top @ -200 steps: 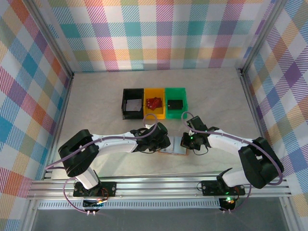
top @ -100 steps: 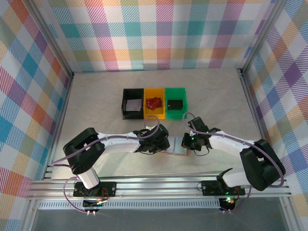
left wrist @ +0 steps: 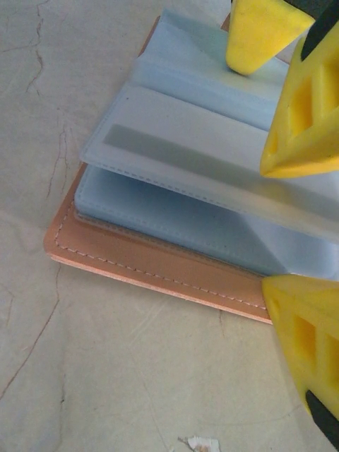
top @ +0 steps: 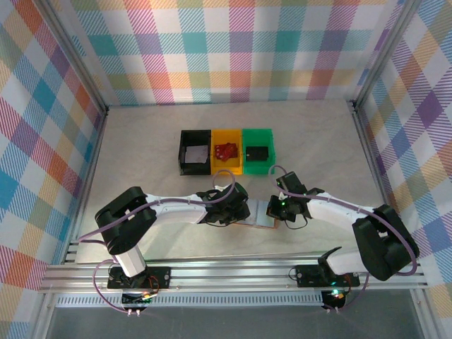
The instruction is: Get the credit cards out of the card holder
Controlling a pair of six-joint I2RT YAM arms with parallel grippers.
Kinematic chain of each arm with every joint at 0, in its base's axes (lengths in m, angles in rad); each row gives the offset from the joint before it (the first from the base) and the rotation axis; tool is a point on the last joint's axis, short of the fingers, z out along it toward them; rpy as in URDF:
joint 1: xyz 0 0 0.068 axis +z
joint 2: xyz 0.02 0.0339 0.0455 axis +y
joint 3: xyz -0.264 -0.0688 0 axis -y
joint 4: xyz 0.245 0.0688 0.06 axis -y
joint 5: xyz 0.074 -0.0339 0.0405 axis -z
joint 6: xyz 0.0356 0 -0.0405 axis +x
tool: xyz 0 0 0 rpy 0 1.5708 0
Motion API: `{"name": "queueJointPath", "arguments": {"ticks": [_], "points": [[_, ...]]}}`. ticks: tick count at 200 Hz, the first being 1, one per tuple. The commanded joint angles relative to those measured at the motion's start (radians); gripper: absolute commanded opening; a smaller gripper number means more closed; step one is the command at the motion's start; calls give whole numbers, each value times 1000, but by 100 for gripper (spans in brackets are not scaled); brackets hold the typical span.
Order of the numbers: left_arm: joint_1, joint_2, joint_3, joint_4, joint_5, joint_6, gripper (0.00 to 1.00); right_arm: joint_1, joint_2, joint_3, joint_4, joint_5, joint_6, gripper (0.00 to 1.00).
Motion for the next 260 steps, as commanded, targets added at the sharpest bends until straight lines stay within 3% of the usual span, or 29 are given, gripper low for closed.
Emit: {"name": "queueJointPath", "arguments": {"ticks": [1,260], "points": [[-16,-29,9,36,6,-3,42,-4,3,-19,-23,-11,-14,0],[-16,-56,8,167,89,-15,42,-4,-15,-21,-27,-21,-15,0]]}}
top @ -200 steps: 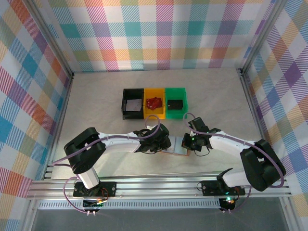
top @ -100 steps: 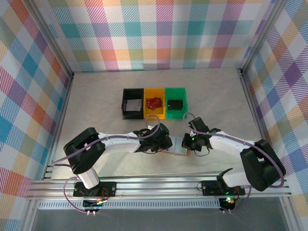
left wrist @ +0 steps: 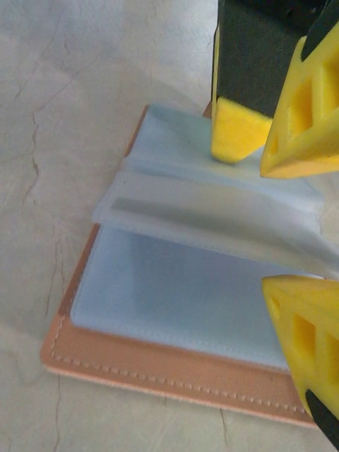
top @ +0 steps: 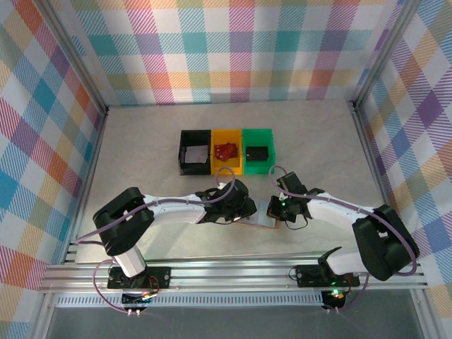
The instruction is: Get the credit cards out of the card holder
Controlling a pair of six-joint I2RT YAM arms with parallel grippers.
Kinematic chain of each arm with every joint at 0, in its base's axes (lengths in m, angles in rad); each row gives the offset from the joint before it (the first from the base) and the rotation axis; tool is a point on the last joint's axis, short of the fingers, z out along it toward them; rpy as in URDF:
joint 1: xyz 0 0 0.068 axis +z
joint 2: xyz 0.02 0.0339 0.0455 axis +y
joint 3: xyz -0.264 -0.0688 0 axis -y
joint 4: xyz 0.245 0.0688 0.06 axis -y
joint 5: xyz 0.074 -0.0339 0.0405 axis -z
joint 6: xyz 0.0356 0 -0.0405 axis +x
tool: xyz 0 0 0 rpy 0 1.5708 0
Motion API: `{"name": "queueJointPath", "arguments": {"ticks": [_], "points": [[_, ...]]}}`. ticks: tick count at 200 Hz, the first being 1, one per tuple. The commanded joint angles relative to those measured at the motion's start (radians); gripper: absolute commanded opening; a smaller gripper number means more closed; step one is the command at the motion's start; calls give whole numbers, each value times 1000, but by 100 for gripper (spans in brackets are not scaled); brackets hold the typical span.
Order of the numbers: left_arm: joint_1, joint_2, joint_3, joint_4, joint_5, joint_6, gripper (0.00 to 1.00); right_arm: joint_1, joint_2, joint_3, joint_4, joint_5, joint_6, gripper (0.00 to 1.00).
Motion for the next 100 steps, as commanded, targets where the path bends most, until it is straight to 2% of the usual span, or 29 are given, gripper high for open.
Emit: {"name": "queueJointPath", "arguments": {"ticks": [1,100], "points": [[-16,-38,8,47,19,-14,42,-4,-15,-17,-25,-14,-14,0],[-16,-38,23,96,38,-27,42,-6,-60,-14,-51,-3,-20,0]]}}
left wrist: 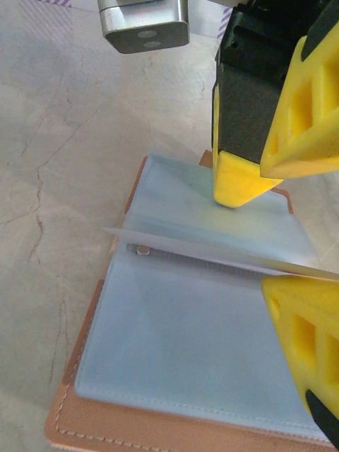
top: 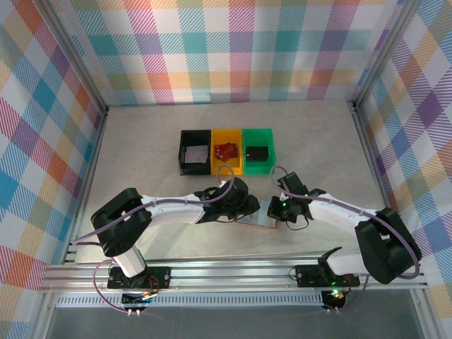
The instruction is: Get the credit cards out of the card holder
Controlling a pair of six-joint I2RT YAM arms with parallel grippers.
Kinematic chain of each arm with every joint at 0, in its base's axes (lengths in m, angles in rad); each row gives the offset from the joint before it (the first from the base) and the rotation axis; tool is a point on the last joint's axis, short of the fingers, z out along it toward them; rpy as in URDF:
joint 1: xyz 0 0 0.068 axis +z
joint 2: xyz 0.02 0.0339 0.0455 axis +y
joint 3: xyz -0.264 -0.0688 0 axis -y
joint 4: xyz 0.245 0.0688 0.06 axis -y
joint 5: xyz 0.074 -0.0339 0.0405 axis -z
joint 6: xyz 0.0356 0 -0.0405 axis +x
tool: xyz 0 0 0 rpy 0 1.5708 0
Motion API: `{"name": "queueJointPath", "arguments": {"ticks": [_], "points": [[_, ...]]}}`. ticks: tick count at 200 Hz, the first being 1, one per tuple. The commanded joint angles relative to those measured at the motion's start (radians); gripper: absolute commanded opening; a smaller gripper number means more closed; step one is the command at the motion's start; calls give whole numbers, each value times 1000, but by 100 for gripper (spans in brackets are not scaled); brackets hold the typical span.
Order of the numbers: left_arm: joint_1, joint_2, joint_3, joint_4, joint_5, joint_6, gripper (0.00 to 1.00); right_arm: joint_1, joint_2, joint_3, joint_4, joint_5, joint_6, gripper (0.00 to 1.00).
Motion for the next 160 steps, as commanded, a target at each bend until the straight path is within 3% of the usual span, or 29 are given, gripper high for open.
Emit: {"name": "queueJointPath", "arguments": {"ticks": [1,160], "points": [[-17,-22,23,38,12,-7,42,-6,-30,-10,-30,-3,-20,0],[-17,60,54,156,75,-55,42,-43,-192,-35,-103,27,-20,0]]}}
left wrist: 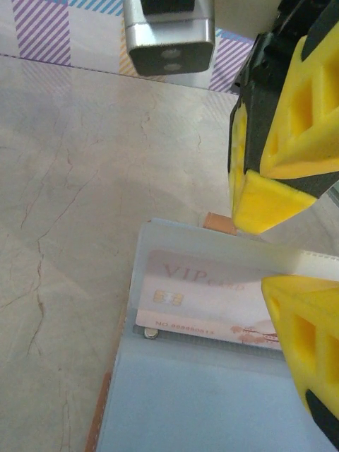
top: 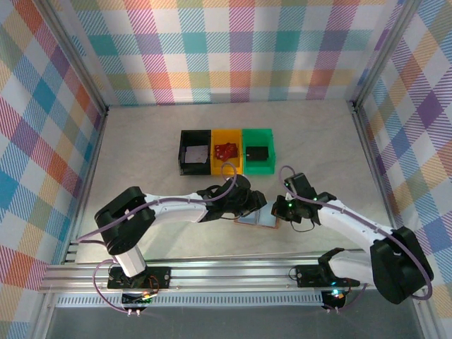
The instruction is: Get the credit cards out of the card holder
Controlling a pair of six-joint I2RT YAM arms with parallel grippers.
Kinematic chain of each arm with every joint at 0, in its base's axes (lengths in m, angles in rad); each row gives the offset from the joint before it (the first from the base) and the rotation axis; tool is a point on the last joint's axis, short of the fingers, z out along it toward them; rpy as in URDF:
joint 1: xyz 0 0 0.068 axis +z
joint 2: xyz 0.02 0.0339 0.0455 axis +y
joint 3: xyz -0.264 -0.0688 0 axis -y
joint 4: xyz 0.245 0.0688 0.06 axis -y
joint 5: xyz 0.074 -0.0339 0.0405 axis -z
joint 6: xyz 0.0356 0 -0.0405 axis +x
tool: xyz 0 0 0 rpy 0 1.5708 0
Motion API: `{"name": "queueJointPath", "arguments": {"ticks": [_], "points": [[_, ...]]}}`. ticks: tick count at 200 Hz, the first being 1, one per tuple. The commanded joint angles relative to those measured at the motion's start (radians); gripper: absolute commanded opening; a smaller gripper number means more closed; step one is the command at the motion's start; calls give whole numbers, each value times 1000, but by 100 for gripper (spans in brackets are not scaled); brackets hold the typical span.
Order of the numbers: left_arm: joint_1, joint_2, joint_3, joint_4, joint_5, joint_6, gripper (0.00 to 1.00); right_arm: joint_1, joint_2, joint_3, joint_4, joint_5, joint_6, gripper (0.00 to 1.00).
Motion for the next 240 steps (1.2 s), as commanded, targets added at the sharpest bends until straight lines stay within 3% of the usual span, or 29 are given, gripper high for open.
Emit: {"name": "queueJointPath", "arguments": {"ticks": [1,145,240], "points": [[-17,25,24,50,21,-19,42,-14,-35,-12,-43,14,-17,0],[-24,47,55,59,43,-9,42,-78,-224,-20,-146,8,-38,0],[-17,-158,32,-267,-139,180,42,-89,-184,35,-181,-137,-78,0]]}}
